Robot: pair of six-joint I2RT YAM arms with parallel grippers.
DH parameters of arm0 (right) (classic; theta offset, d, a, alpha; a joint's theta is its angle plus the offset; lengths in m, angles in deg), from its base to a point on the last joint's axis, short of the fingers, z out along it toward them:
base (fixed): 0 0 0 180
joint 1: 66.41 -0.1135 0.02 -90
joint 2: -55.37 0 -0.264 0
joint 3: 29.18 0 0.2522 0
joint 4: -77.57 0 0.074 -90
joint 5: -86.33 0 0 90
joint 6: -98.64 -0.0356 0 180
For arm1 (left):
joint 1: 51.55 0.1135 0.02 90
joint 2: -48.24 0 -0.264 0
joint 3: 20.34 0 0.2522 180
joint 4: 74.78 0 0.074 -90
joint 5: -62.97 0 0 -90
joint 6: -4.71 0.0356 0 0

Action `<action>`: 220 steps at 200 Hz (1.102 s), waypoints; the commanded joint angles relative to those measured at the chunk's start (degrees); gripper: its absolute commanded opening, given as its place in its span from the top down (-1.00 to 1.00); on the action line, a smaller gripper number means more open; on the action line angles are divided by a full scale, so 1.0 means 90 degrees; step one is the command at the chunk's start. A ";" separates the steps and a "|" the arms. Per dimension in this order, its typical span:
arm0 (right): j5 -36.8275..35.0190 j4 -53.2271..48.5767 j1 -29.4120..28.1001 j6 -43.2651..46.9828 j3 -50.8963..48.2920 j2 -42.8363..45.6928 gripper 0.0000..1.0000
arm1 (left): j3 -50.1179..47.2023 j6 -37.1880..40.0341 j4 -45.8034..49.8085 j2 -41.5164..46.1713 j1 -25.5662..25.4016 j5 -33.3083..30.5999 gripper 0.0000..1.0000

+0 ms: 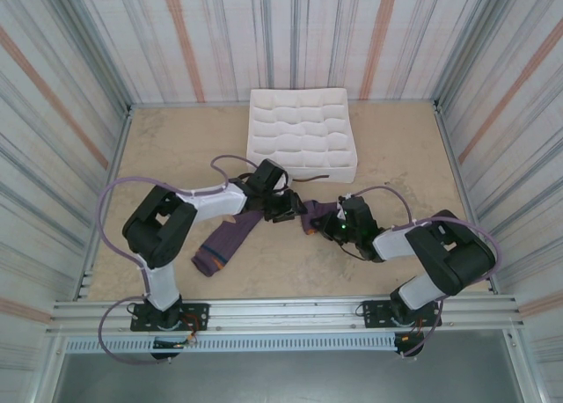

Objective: Roll the socks

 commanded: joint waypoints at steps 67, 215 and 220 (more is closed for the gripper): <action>-0.0075 -0.1211 0.0051 -0.0019 -0.0067 -0.0663 1.00 | 0.0531 -0.0085 -0.0076 -0.0790 -0.0161 -0.0307 0.23; -0.3517 -0.5622 -0.2634 0.3255 0.2851 0.0627 0.03 | -0.0949 -0.0631 0.1079 0.0848 0.0756 -0.0441 1.00; -0.3701 -0.5609 -0.2804 0.3367 0.2938 0.0554 0.02 | -0.0995 -0.0661 0.1077 0.0883 0.0779 -0.0407 1.00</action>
